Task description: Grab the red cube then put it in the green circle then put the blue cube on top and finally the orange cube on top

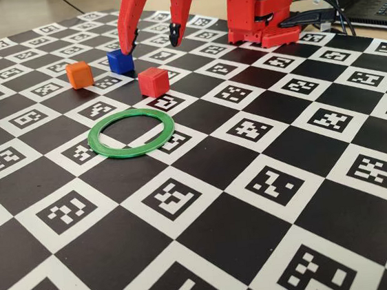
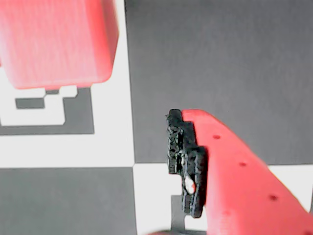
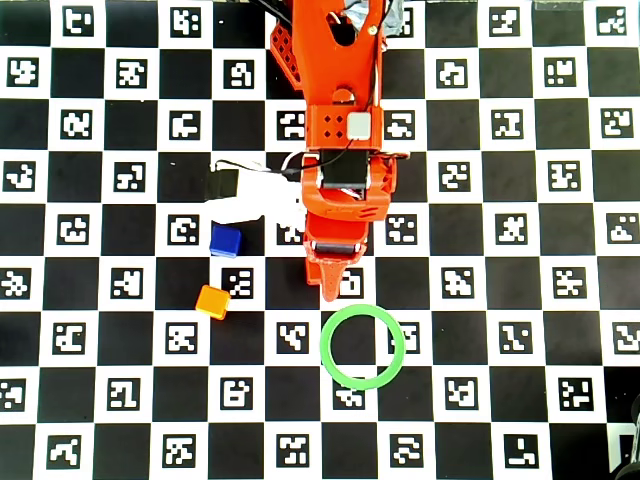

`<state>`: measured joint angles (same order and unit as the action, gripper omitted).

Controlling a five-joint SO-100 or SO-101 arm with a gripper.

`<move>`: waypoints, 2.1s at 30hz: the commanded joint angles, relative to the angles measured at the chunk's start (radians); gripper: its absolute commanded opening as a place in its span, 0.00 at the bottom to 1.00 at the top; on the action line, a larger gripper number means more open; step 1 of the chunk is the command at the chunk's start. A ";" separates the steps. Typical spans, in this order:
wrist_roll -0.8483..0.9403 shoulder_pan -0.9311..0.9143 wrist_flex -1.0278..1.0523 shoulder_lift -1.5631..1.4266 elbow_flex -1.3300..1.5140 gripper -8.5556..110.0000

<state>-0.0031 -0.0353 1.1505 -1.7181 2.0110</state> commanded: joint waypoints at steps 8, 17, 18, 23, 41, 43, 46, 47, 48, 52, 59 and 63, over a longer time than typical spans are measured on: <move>0.092 -0.034 -0.130 0.072 0.021 0.45; 0.104 -0.031 -0.184 0.124 0.023 0.43; 0.103 -0.031 -0.189 0.130 0.021 0.43; 0.104 -0.035 -0.204 0.161 0.005 0.41; 0.121 -0.054 -0.239 0.179 -0.018 0.40; 0.126 -0.057 -0.241 0.181 -0.020 0.40; 0.130 -0.061 -0.242 0.181 -0.020 0.39; 0.132 -0.061 -0.242 0.181 -0.020 0.39; 0.132 -0.061 -0.242 0.181 -0.020 0.38; 0.135 -0.058 -0.244 0.181 -0.017 0.35; 0.156 -0.049 -0.241 0.181 -0.014 0.27; 0.163 -0.044 -0.241 0.179 -0.008 0.24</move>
<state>0.1534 -0.0890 0.9204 -1.5309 2.0479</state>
